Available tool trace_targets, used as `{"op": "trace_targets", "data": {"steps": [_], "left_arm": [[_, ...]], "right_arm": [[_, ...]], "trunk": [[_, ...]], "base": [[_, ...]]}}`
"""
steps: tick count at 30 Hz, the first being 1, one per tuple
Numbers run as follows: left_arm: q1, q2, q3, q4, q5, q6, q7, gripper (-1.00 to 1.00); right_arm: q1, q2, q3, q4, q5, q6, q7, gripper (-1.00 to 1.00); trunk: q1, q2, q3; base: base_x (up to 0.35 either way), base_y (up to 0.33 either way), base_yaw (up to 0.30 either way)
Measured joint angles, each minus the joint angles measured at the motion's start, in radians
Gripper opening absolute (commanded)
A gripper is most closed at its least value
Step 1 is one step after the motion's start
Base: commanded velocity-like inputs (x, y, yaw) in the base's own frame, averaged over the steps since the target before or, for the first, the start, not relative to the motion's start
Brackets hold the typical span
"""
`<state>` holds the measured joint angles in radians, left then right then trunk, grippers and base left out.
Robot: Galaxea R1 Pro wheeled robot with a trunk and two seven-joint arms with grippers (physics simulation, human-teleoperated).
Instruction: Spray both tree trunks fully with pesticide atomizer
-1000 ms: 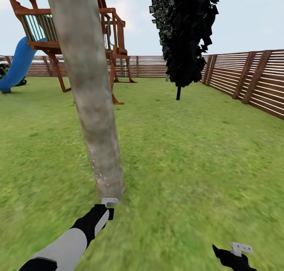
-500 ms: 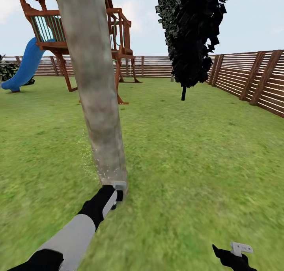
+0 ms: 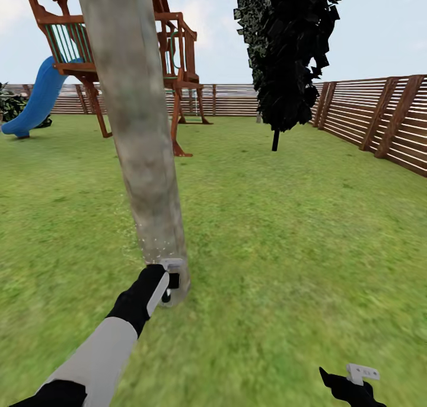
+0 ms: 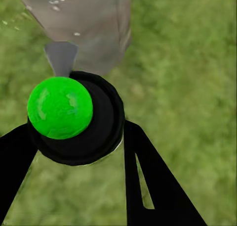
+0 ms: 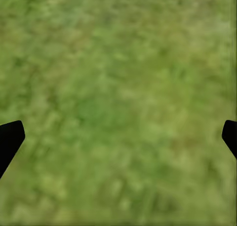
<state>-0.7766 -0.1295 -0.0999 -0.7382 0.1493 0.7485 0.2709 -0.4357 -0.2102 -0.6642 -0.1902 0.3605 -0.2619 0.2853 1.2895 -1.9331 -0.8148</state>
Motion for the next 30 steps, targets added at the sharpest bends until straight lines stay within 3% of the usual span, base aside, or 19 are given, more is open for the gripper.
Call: {"op": "trace_targets", "data": {"steps": [2, 6, 14, 18, 19, 22, 25, 28, 30], "left_arm": [[0.008, 0.028, 0.000, -0.107, -0.003, 0.082, 0.000, -1.00], [0.008, 0.009, -0.003, -0.117, 0.013, 0.084, 0.001, -1.00], [0.002, 0.004, -0.004, -0.118, 0.007, 0.087, 0.005, -1.00], [-0.009, -0.016, -0.003, -0.128, 0.008, 0.095, 0.007, -1.00], [-0.009, -0.013, -0.001, -0.147, 0.004, 0.105, 0.007, -1.00], [0.000, 0.010, 0.008, -0.289, 0.002, 0.231, 0.006, -1.00], [0.006, 0.023, 0.007, -0.347, 0.005, 0.252, 0.006, -1.00], [-0.004, 0.008, -0.001, -0.355, 0.014, 0.255, 0.007, -1.00], [-0.009, -0.016, -0.004, -0.357, 0.018, 0.255, 0.007, -1.00]], "right_arm": [[0.000, 0.000, 0.000, 0.000, 0.000, 0.000, 0.000, 1.00], [0.000, 0.000, 0.000, 0.000, 0.000, 0.000, 0.000, 1.00], [0.000, 0.000, 0.000, 0.000, 0.000, 0.001, 0.000, 1.00], [0.000, 0.000, 0.000, 0.000, 0.000, 0.001, 0.000, 1.00], [0.000, 0.000, 0.000, 0.000, 0.000, 0.001, 0.000, 1.00], [0.000, 0.000, 0.000, 0.000, 0.000, 0.001, 0.000, 1.00], [0.000, 0.000, 0.000, 0.000, 0.000, 0.001, 0.000, 1.00], [0.000, 0.000, 0.001, 0.000, 0.000, 0.001, -0.001, 1.00], [0.000, 0.000, 0.001, 0.000, 0.000, 0.001, 0.000, 1.00]], "trunk": [[0.000, 0.000, 0.000], [0.000, 0.000, 0.000], [0.000, 0.000, 0.000], [0.000, 0.000, 0.000], [0.000, 0.000, 0.000], [0.000, 0.000, 0.000], [0.000, 0.000, 0.000], [0.000, 0.000, 0.000], [0.000, 0.000, 0.000]], "base": [[0.000, 0.000, 0.000], [-0.049, 0.045, 0.000], [-0.132, 0.122, 0.000], [-0.001, 0.001, 0.000], [0.000, 0.000, 0.000], [0.000, 0.000, 0.000], [0.000, 0.000, 0.000], [0.000, 0.000, 0.000], [0.000, 0.000, 0.000]]}}
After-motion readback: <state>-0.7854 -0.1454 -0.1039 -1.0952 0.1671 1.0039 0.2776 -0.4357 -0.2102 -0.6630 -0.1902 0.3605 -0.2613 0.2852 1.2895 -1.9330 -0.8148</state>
